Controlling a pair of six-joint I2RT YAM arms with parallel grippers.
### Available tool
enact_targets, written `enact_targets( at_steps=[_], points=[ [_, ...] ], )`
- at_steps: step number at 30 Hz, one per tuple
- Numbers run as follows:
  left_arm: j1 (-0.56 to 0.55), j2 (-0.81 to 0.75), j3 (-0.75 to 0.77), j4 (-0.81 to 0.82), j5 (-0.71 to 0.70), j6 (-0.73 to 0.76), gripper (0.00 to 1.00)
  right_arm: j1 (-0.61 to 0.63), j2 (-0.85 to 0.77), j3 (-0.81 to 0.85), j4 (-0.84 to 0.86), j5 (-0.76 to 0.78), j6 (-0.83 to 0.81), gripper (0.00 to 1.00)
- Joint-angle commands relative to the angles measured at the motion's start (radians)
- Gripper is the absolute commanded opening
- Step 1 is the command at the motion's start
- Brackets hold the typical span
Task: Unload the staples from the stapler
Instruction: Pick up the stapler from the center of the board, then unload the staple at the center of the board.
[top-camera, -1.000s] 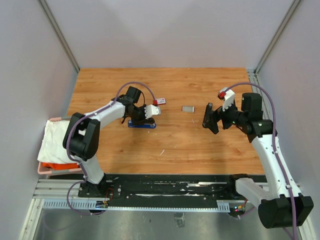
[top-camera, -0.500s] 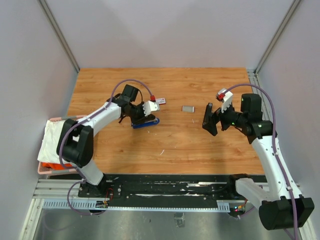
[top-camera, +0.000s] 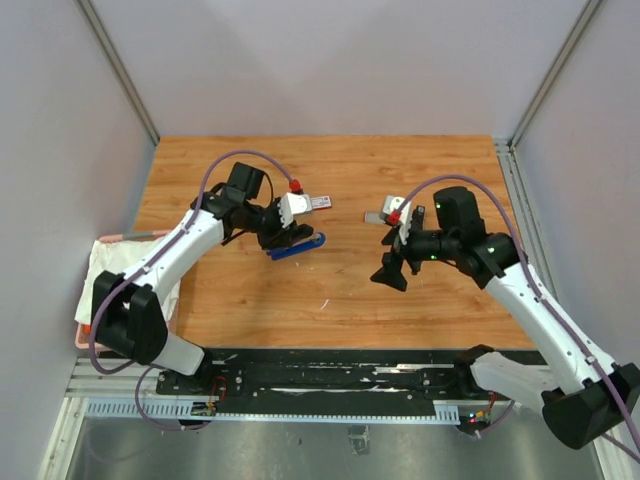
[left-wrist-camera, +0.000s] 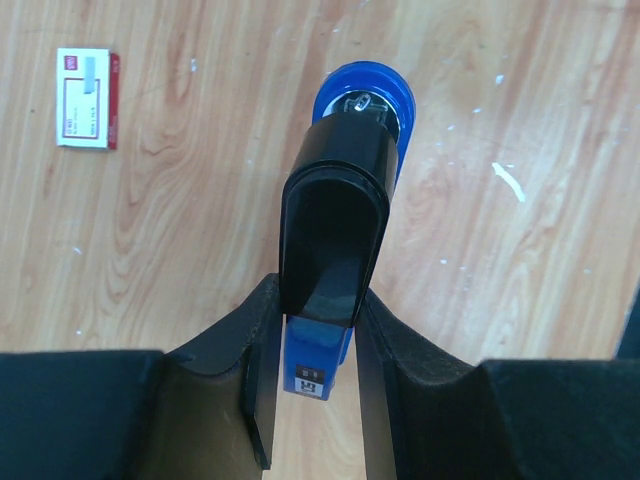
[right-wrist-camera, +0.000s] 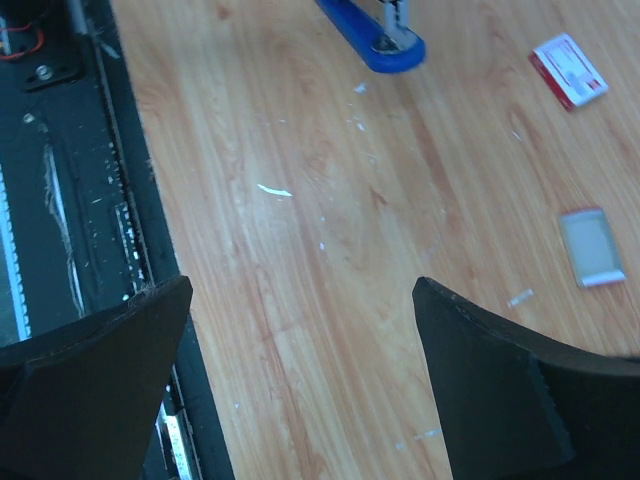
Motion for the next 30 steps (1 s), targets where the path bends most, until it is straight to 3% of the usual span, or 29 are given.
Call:
enact_targets(
  at_steps=[1, 10, 15, 20, 30],
  points=[
    [-0.001, -0.074, 0.043, -0.048, 0.125, -0.044, 0.0, 0.123, 0.092, 0.093, -0.008, 0.035, -0.068, 0.94],
    [-0.012, -0.12, 0.022, -0.084, 0.195, -0.067, 0.0, 0.18, 0.286, 0.179, 0.183, 0.024, 0.096, 0.91],
    [-0.025, -0.127, -0.011, -0.037, 0.19, -0.113, 0.0, 0.182, 0.429, 0.207, 0.246, -0.04, 0.239, 0.78],
    [-0.038, -0.129, -0.051, 0.037, 0.161, -0.152, 0.0, 0.18, 0.545, 0.228, 0.295, -0.167, 0.406, 0.74],
    [-0.044, -0.15, -0.087, 0.11, 0.122, -0.185, 0.0, 0.177, 0.617, 0.211, 0.37, -0.3, 0.553, 0.67]
  ],
)
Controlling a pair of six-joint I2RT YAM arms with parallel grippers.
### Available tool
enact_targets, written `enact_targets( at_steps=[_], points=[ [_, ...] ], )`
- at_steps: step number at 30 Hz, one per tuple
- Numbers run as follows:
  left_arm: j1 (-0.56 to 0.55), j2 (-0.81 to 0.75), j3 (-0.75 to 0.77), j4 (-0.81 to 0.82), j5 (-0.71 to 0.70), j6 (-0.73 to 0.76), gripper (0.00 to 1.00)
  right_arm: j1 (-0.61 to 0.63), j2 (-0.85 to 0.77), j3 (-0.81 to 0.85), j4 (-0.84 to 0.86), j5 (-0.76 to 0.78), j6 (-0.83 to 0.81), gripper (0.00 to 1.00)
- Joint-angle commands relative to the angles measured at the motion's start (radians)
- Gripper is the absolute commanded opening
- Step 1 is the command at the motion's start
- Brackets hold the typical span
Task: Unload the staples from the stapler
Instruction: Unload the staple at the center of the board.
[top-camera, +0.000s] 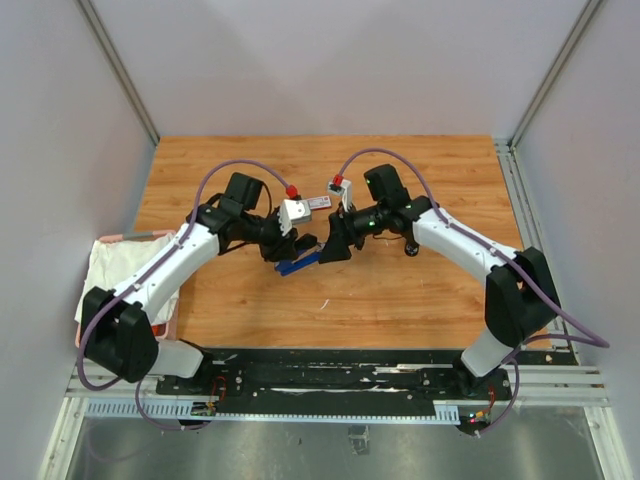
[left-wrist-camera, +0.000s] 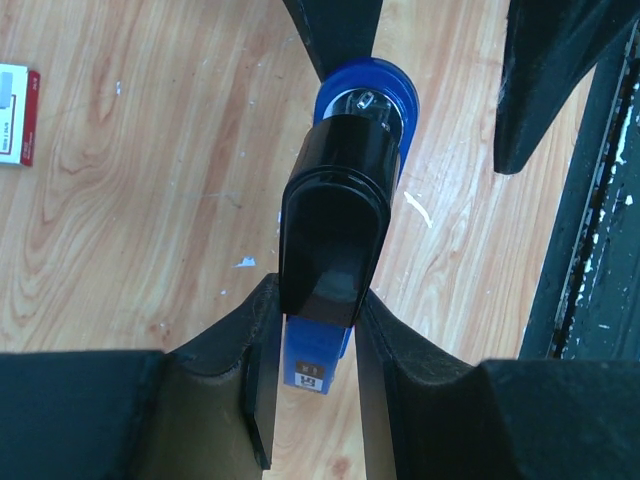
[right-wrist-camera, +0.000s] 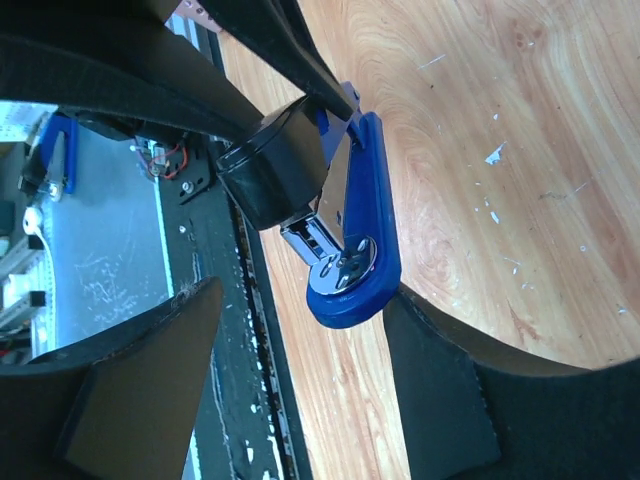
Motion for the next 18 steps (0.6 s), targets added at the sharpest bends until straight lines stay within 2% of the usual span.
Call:
enact_targets(
  at_steps=[1, 3, 10, 18],
  points=[
    [-0.009, -0.051, -0.007, 0.094, 0.009, -0.03, 0.0, 0.01, 0.009, -0.009, 0.083, -0.087, 0.1, 0.62],
    [-0.01, -0.055, -0.011, 0.097, 0.006, -0.026, 0.0, 0.007, 0.006, -0.029, 0.111, -0.083, 0.121, 0.52],
    [-0.011, -0.071, -0.031, 0.105, 0.028, -0.006, 0.0, -0.018, 0.008, -0.048, 0.134, -0.016, 0.159, 0.48],
    [-0.025, -0.104, -0.042, 0.122, -0.008, 0.001, 0.0, -0.042, 0.028, -0.051, 0.138, -0.016, 0.207, 0.38]
  ],
)
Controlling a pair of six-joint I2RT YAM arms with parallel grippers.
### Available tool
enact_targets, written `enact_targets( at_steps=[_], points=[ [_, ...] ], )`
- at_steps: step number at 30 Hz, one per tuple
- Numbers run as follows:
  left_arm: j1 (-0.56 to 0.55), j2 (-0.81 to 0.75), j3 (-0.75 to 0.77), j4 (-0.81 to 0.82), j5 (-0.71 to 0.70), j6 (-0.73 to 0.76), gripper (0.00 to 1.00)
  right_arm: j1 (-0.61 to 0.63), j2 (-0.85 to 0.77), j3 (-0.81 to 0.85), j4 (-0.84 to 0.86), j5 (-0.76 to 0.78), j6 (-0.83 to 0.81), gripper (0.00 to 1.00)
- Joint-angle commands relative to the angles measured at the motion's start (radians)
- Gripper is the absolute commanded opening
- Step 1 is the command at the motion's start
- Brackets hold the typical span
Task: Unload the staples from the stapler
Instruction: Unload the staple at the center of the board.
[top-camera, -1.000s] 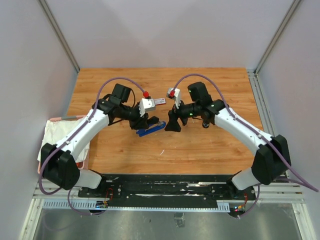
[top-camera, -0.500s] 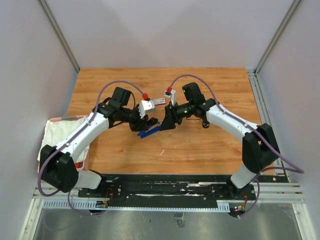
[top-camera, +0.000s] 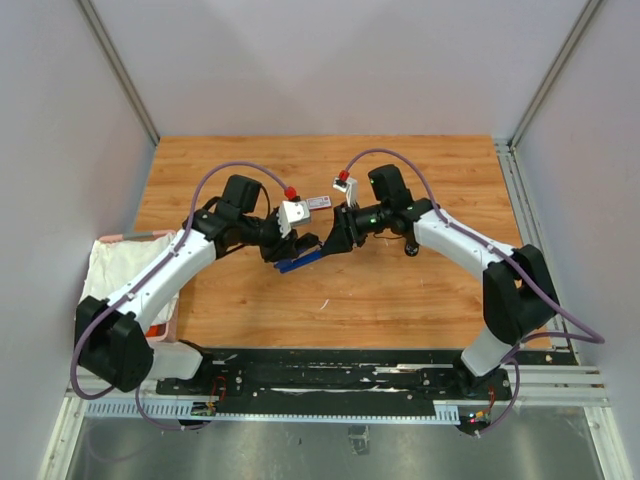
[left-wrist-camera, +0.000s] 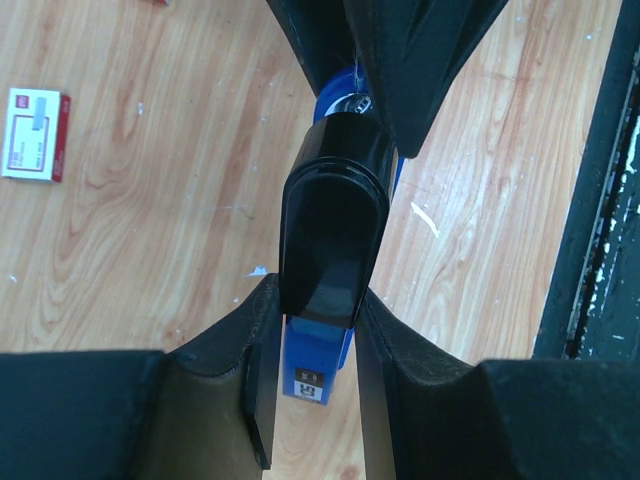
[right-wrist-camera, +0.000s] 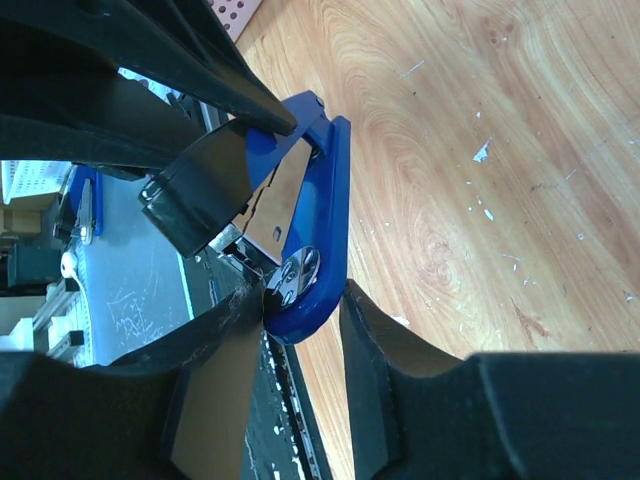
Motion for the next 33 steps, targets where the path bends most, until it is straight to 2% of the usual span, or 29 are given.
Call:
enact_targets(
  at_steps=[1, 7, 10, 12, 21, 27, 33],
  points=[
    [-0.015, -0.056, -0.006, 0.086, 0.001, 0.008, 0.0, -0.009, 0.014, -0.015, 0.028, -0.021, 0.049, 0.37],
    [-0.019, -0.072, -0.016, 0.098, -0.017, 0.014, 0.0, -0.01, 0.012, -0.027, 0.039, -0.027, 0.064, 0.26],
    [-0.023, -0.088, -0.026, 0.105, -0.019, 0.023, 0.0, -0.01, 0.005, -0.033, 0.054, -0.037, 0.081, 0.14],
    [-0.025, -0.096, -0.03, 0.105, -0.016, 0.027, 0.0, -0.01, 0.001, -0.037, 0.064, -0.044, 0.09, 0.02],
    [-0.027, -0.106, -0.044, 0.139, -0.034, 0.01, 0.0, -0.01, -0.019, -0.058, 0.086, -0.031, 0.088, 0.0],
    [-0.027, -0.104, -0.051, 0.159, -0.06, -0.007, 0.4, -0.016, -0.027, -0.052, 0.088, -0.021, 0.099, 0.0],
    [-0.027, -0.098, -0.04, 0.155, -0.059, -0.011, 0.67, -0.025, -0.034, -0.054, 0.108, -0.027, 0.12, 0.0]
  ],
)
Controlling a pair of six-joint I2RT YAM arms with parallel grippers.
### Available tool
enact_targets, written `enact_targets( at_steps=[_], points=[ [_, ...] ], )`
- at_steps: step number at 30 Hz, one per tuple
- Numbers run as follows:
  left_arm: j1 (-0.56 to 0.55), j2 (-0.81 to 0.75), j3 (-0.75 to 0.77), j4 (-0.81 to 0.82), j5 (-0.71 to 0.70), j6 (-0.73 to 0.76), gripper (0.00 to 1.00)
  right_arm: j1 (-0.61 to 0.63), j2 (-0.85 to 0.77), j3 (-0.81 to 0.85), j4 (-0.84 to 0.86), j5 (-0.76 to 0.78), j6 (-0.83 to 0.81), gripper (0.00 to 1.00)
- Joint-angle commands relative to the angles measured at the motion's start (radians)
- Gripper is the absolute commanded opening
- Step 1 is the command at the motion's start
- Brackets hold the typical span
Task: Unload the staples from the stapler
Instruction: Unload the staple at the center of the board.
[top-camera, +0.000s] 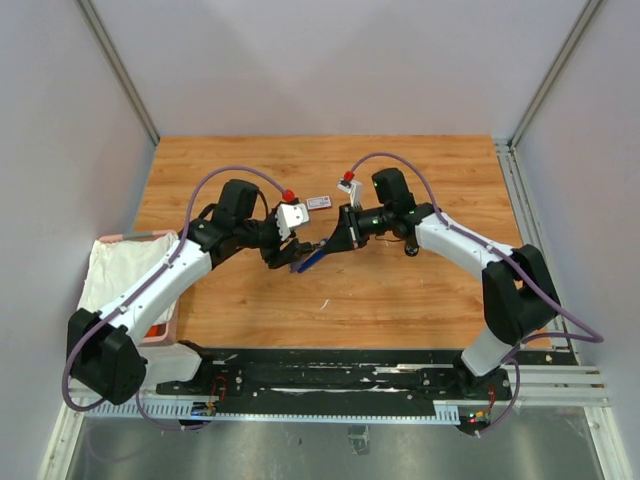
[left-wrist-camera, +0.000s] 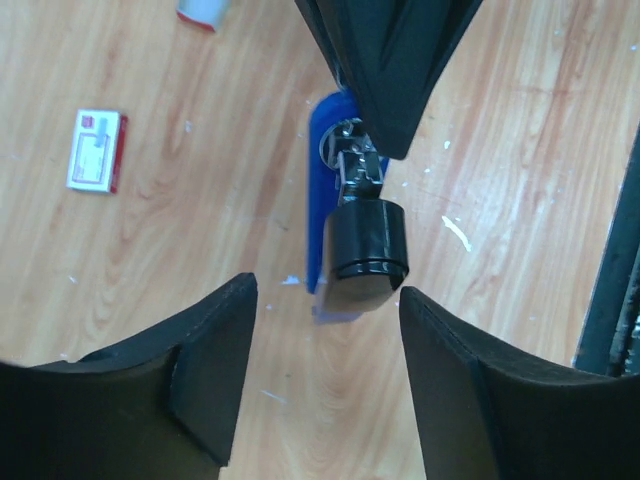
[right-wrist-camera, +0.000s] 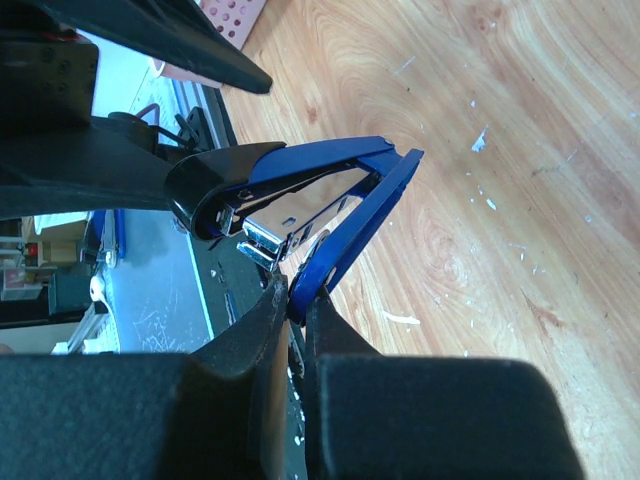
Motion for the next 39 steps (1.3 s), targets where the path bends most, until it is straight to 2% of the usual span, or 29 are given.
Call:
enact_targets(
  at_steps=[1, 3, 7, 13, 15, 18, 21, 29, 32, 35, 39],
  points=[
    [-0.001, -0.024, 0.028, 0.056, 0.013, -0.011, 0.68, -0.009, -0.033, -0.006, 0.015, -0.025, -0.001, 0.0],
    [-0.002, -0.017, 0.04, 0.048, 0.01, -0.01, 0.72, -0.009, -0.038, -0.005, 0.015, -0.014, 0.001, 0.0],
    [-0.016, 0.003, 0.065, 0.022, 0.009, -0.011, 0.87, -0.011, -0.054, -0.006, 0.014, 0.03, 0.009, 0.0],
    [-0.089, 0.037, 0.092, -0.006, -0.067, 0.016, 0.89, -0.013, -0.056, 0.003, 0.002, 0.06, 0.017, 0.0],
    [-0.1, 0.05, 0.101, -0.005, -0.086, 0.017, 0.87, -0.014, -0.058, 0.003, 0.003, 0.06, 0.018, 0.0],
    [-0.106, 0.073, 0.12, -0.008, -0.105, 0.015, 0.75, -0.014, -0.062, 0.001, 0.002, 0.055, 0.018, 0.0],
    [-0.109, 0.088, 0.126, 0.003, -0.113, 0.004, 0.7, -0.014, -0.065, 0.001, 0.001, 0.054, 0.018, 0.0],
    [-0.149, 0.13, 0.147, -0.008, -0.143, 0.011, 0.68, -0.014, -0.069, 0.002, 0.003, 0.052, 0.024, 0.0],
    [-0.157, 0.136, 0.151, -0.007, -0.151, 0.012, 0.5, -0.014, -0.072, 0.002, 0.002, 0.056, 0.022, 0.0],
    [-0.159, 0.134, 0.144, 0.006, -0.161, 0.008, 0.25, -0.017, -0.071, -0.002, 0.003, 0.058, 0.019, 0.0],
    [-0.16, 0.127, 0.131, 0.011, -0.184, 0.009, 0.04, -0.026, -0.067, -0.002, 0.003, 0.059, 0.022, 0.0]
  ],
)
